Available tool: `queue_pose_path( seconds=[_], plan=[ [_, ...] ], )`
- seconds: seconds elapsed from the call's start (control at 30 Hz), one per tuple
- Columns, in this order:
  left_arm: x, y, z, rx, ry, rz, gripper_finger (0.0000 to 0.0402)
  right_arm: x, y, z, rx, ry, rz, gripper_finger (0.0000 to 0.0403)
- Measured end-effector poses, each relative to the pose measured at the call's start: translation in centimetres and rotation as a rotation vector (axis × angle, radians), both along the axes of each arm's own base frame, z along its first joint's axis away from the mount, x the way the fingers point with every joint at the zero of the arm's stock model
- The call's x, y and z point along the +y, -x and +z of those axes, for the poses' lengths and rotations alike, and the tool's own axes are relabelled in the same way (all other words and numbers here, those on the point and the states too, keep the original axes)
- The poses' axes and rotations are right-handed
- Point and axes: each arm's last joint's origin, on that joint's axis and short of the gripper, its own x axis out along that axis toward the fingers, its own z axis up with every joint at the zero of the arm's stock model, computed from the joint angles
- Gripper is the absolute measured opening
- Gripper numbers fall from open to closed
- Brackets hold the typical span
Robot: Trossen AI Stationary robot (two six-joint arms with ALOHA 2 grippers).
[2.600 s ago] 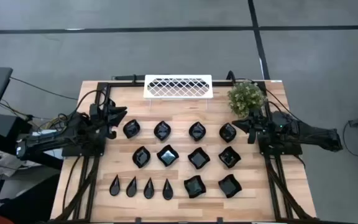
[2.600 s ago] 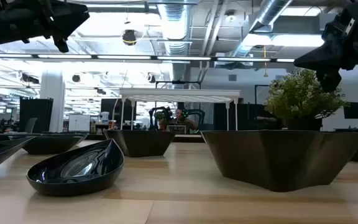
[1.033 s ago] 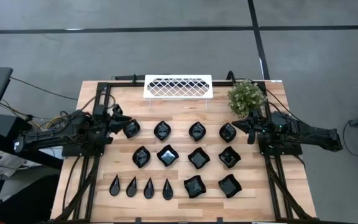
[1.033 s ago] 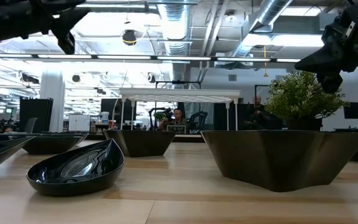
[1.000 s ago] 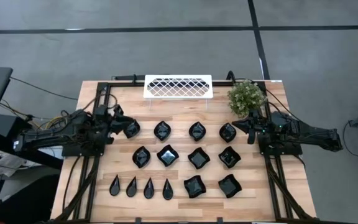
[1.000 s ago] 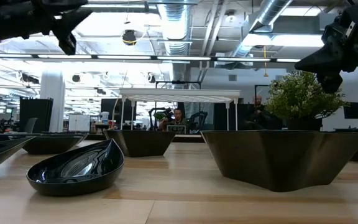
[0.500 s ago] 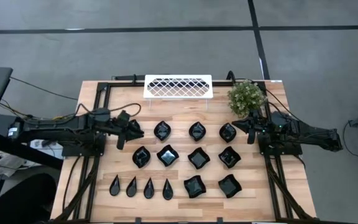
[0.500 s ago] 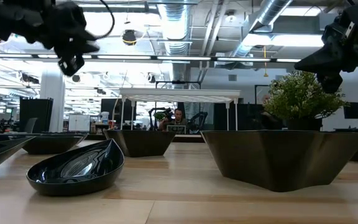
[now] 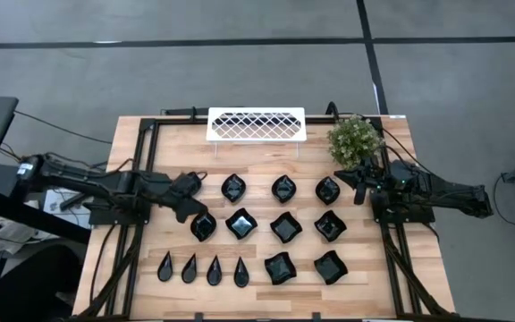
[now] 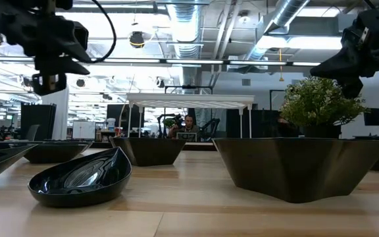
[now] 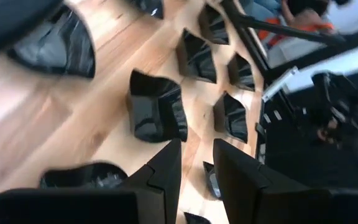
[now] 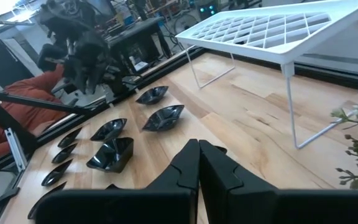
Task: Pick & Place Mini shaped plates
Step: Put the black drop shaped plate on the shelf
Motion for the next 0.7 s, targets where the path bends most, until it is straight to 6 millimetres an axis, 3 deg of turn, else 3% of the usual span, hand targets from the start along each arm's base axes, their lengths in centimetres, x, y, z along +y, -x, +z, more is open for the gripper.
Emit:
queue_pose_path(
  seconds=[0.53, 0.7],
  plan=[
    [-5.6, 1.8, -0.8, 0.083, 0.283, 0.181, 0.0095, 0.0, 0.1, -0.4, 0.044, -0.005, 0.000, 0.0000],
    [-7.2, 1.9, 0.9, 0.060, 0.318, 0.178, 0.0095, 0.0, 0.1, -0.4, 0.044, -0.005, 0.001, 0.0000]
  ],
)
